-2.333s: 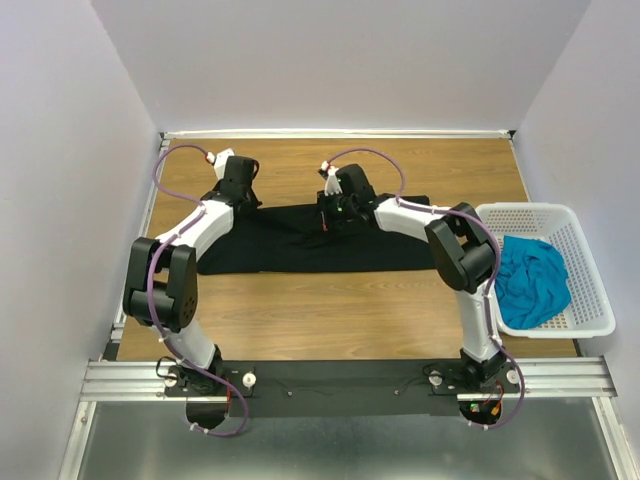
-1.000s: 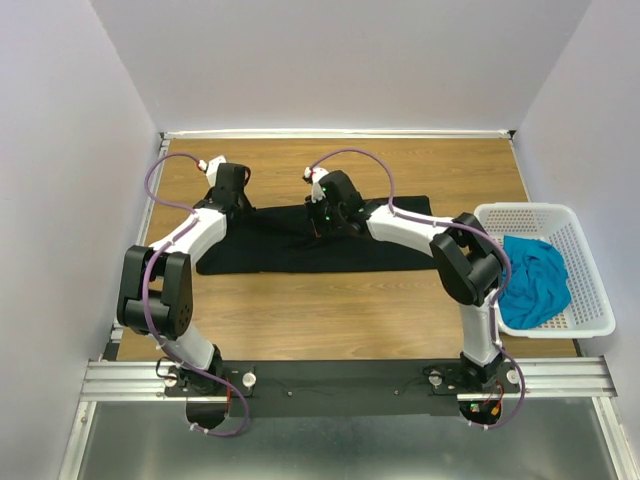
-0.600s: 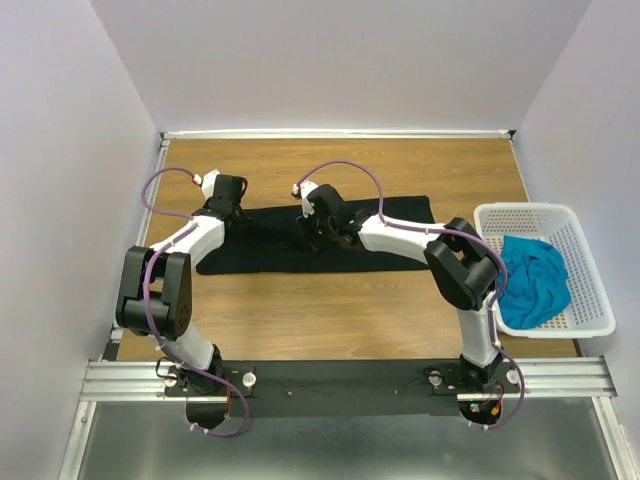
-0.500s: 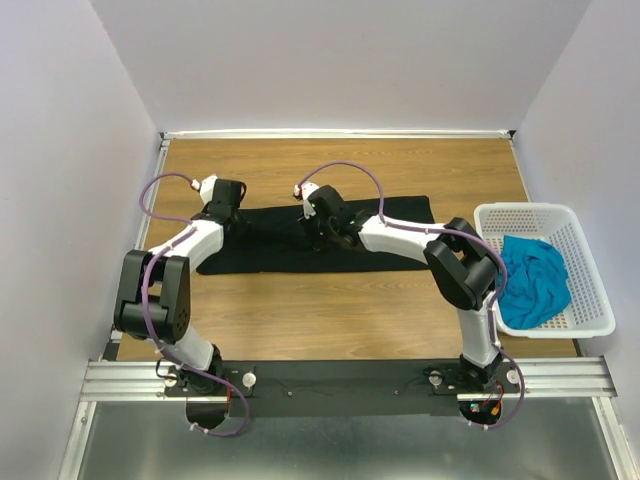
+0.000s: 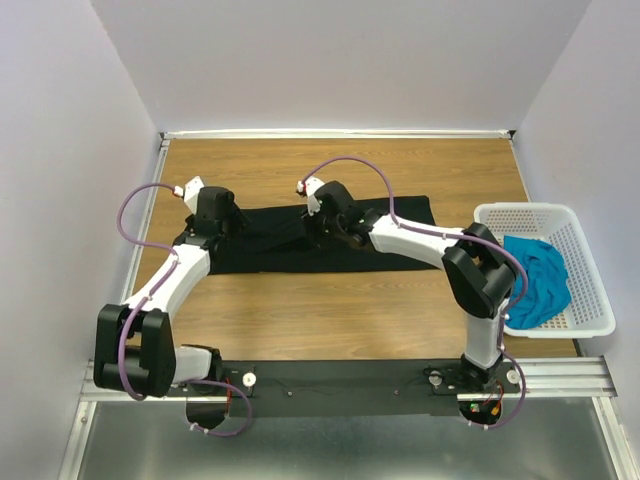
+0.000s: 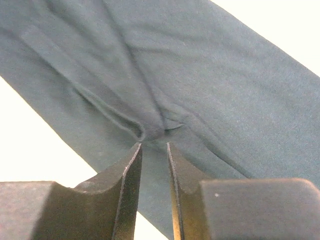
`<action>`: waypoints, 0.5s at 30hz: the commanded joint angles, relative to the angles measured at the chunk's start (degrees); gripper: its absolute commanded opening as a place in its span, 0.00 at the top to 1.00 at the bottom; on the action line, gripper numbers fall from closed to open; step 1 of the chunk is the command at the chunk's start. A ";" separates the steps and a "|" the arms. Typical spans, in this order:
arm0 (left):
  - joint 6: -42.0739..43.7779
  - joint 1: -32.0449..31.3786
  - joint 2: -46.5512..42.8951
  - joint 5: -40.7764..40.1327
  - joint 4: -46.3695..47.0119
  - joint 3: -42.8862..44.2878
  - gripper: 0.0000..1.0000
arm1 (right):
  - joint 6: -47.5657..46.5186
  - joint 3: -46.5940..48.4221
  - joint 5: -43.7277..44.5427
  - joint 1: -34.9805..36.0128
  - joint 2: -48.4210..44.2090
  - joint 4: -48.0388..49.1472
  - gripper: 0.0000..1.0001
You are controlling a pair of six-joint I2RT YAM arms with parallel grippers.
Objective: Fold and stack the t-shirts
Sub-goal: Fold the tshirt
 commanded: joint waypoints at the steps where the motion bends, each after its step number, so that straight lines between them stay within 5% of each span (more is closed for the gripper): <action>1: 0.34 0.12 -1.24 0.50 -1.28 -0.33 0.27 | -0.56 -0.66 -3.42 0.41 -3.15 -0.75 0.64; 10: 4.48 -1.55 5.07 5.16 0.04 5.91 0.49 | 4.36 5.22 -6.58 0.32 -1.58 -0.75 0.59; 15: 4.74 -2.52 11.14 5.51 0.66 7.76 0.62 | 9.37 11.11 -16.68 0.06 2.37 -0.58 0.60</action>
